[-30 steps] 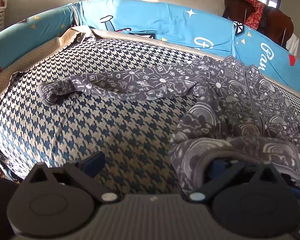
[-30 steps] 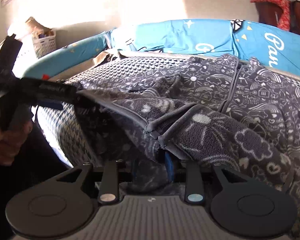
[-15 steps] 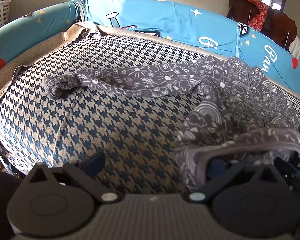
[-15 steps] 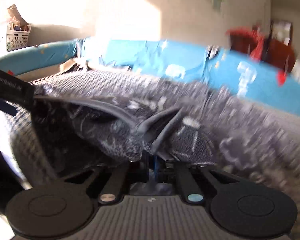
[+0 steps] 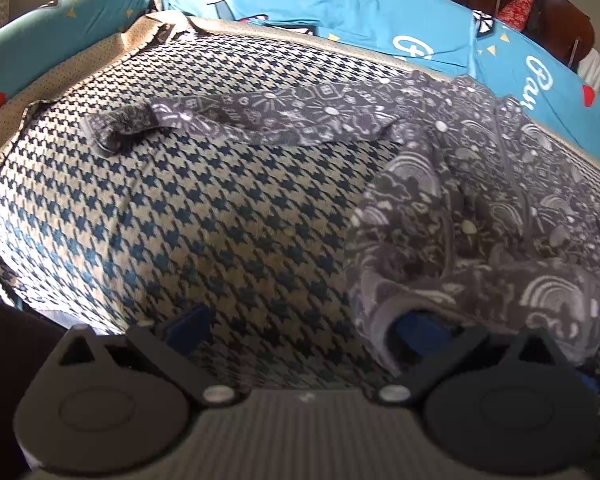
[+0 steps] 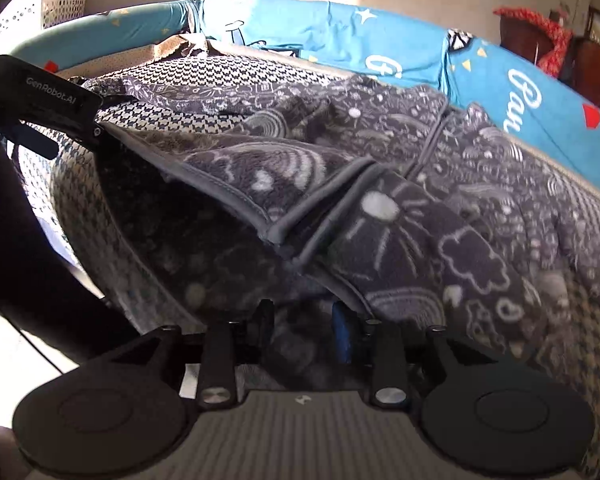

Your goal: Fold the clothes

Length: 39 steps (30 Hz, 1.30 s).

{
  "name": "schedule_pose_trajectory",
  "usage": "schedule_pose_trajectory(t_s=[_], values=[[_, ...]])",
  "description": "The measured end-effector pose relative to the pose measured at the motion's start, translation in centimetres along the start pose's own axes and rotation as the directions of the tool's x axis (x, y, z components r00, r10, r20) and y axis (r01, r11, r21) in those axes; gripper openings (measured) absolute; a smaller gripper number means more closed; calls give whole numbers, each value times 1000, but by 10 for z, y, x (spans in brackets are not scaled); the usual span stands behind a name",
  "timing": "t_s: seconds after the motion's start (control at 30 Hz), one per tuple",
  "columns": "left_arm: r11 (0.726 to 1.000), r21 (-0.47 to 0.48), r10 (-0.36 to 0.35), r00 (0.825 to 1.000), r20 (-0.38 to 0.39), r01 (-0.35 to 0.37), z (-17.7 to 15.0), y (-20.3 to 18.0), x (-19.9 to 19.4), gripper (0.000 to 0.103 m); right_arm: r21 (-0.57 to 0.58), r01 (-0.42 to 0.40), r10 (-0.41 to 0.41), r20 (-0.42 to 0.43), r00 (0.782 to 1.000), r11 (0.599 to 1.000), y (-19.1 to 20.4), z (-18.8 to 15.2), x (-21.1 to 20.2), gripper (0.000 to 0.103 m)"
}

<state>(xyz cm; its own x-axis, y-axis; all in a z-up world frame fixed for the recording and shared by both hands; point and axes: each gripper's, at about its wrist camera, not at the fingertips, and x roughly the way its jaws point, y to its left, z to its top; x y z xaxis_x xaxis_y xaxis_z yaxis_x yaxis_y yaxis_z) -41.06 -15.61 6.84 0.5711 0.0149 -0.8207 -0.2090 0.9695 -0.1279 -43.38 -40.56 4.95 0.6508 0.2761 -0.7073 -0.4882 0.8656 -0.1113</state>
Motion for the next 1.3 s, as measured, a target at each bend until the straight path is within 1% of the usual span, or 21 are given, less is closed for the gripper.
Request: schedule_pose_trajectory(t_s=[0.1,0.17,0.27,0.3,0.4,0.43,0.5,0.6,0.7,0.77,0.83,0.9,0.97,1.03,1.17,1.2,1.27,1.3], values=[[999,38,-31,999,-6,31,-7,-8,-6,103,75,3,-2,-12,1000,997,-11,-10,-9,32],[996,68,-62,998,-10,63,-13,-15,-11,103,126,-5,5,-3,1000,992,-18,-14,-15,32],[988,108,-106,994,-12,107,-20,-26,-19,103,185,23,-24,1,1000,982,-23,-19,-24,32],[985,119,-122,992,-11,122,-21,-31,-24,103,223,34,-31,-17,999,974,-28,-21,-25,32],[977,137,-164,986,7,162,-20,-41,-35,103,338,70,-47,-74,996,939,-44,-27,-27,39],[976,141,-167,986,16,163,-18,-45,-36,103,375,83,-51,-93,994,923,-49,-29,-28,40],[975,150,-170,985,35,163,-12,-52,-38,103,447,81,-40,-102,994,891,-59,-35,-32,40],[976,151,-167,985,47,158,-2,-61,-31,103,469,64,-53,-37,998,881,-64,-39,-46,40],[973,162,-172,983,56,161,6,-71,-18,103,487,103,-114,-7,993,867,-66,-42,-56,40],[973,168,-168,985,49,157,8,-75,-6,103,499,122,-140,-2,990,858,-69,-44,-59,40],[971,181,-163,986,33,155,8,-82,7,103,487,144,-157,-15,988,862,-69,-45,-59,40],[970,198,-145,989,13,140,6,-88,20,103,468,159,-164,-29,986,869,-69,-44,-56,40],[968,222,-117,993,-2,115,0,-92,32,103,463,189,-191,-43,981,866,-70,-44,-51,40],[966,240,-92,996,-16,93,-6,-93,41,103,484,213,-215,-53,975,849,-74,-47,-49,40],[967,248,-34,997,-76,51,-16,-91,58,103,535,251,-252,-73,965,807,-85,-52,-42,41],[966,254,-31,997,-74,49,-18,-91,59,103,544,263,-252,-97,963,797,-87,-53,-38,43],[963,264,-33,997,-70,50,-21,-88,57,103,563,277,-235,-148,961,779,-92,-57,-33,43],[962,268,-33,997,-70,51,-22,-87,57,103,568,276,-231,-152,961,775,-93,-58,-34,43]])
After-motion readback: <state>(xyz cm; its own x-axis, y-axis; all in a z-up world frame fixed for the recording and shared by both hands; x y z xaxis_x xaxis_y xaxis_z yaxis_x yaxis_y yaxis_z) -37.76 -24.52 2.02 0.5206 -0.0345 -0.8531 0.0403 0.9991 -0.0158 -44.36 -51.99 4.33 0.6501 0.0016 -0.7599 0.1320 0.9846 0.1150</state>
